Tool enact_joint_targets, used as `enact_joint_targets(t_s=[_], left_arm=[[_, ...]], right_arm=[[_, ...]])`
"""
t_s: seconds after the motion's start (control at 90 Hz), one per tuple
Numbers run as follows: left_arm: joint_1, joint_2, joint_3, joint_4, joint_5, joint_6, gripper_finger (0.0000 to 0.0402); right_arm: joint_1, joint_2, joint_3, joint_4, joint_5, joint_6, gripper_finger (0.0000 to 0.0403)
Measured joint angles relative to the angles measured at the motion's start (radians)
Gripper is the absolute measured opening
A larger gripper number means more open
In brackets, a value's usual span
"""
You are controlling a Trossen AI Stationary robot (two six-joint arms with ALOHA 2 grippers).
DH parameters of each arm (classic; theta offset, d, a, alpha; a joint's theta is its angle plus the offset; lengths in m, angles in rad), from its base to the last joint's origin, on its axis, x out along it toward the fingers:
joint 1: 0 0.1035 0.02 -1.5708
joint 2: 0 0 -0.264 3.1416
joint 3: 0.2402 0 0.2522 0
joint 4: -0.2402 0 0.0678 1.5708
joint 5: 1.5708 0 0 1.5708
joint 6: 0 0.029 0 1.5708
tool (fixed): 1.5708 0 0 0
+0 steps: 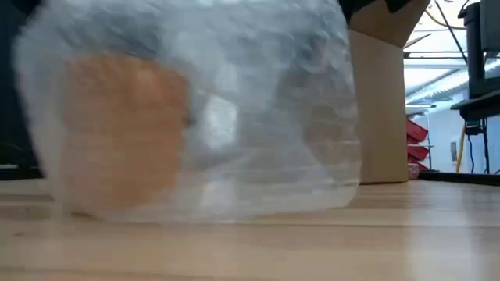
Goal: Wrap mug
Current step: Wrap the orange mug with bubble wrap
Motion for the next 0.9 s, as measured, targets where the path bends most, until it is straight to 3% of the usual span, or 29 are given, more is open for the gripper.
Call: enact_joint_targets(t_s=[0.211, 0.9], left_arm=[[0.007, -0.002, 0.004, 0.001, -0.005, 0.006, 0.0228], [0.038, 0.003, 0.001, 0.008, -0.018, 0.008, 0.0228]], right_arm=[[0.019, 0.004, 0.06, -0.042, 0.014, -0.064, 0.0], [0.018, 0.051, 0.068, -0.098, 0.053, -0.059, 0.0]])
